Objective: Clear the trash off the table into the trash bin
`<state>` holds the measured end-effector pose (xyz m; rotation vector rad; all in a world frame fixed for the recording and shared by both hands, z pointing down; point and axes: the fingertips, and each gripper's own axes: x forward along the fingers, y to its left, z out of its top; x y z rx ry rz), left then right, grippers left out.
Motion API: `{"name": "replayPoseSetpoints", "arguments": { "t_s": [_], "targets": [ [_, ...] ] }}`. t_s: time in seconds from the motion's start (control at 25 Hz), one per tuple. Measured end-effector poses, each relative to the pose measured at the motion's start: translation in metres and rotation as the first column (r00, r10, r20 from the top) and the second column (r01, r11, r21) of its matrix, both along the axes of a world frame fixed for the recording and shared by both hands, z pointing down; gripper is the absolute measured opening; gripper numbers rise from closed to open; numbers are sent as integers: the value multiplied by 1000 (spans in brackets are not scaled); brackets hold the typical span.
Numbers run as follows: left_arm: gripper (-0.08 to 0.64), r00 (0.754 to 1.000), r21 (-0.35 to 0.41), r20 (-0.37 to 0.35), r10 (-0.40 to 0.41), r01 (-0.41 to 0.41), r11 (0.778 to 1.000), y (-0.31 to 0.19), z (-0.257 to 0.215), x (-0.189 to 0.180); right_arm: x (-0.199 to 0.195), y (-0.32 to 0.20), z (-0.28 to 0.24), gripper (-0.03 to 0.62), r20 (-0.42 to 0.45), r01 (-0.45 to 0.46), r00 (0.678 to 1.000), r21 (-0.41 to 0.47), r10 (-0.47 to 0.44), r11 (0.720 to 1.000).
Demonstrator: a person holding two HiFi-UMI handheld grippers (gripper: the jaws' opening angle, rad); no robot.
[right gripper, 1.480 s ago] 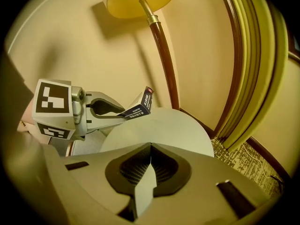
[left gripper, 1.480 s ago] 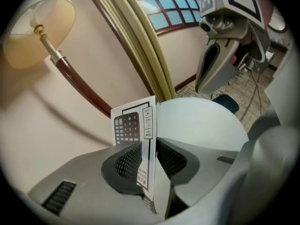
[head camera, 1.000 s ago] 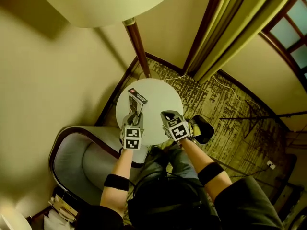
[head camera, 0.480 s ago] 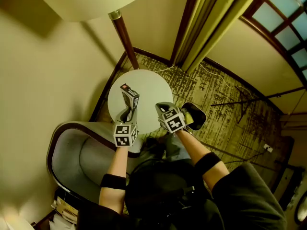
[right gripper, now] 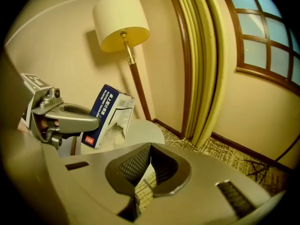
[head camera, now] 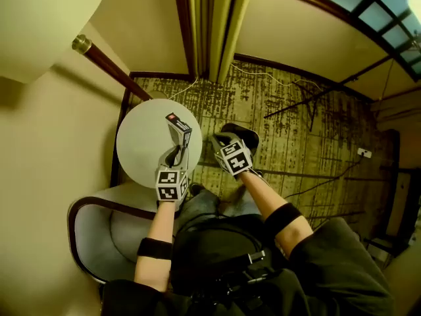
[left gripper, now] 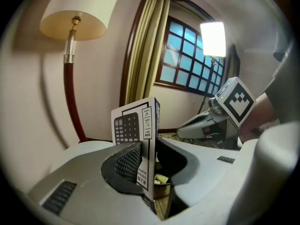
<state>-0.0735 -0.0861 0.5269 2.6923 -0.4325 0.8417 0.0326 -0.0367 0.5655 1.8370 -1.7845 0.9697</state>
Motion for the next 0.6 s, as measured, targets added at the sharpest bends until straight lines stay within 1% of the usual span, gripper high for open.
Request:
{"name": "replayPoseSetpoints", "arguments": {
  "t_s": [0.12,0.28,0.44,0.6],
  "targets": [
    [101,997,-12,3,71,-71,997,33,0,51,45,39,3,2,5,-70,998,-17,70,997],
    [101,991,-15,-2,133,-133,991,78,15,105,100,102,19,2,-8,-150,989,-50,150,987],
    [101,980,-26,8,199,-199,980,125,32,139,131,147,23,2,2,-211,977,-58,212,976],
    [101,966,-48,31,258,-256,965,159,49,159,150,183,40,2,-2,-266,964,-60,266,962]
  ]
}}
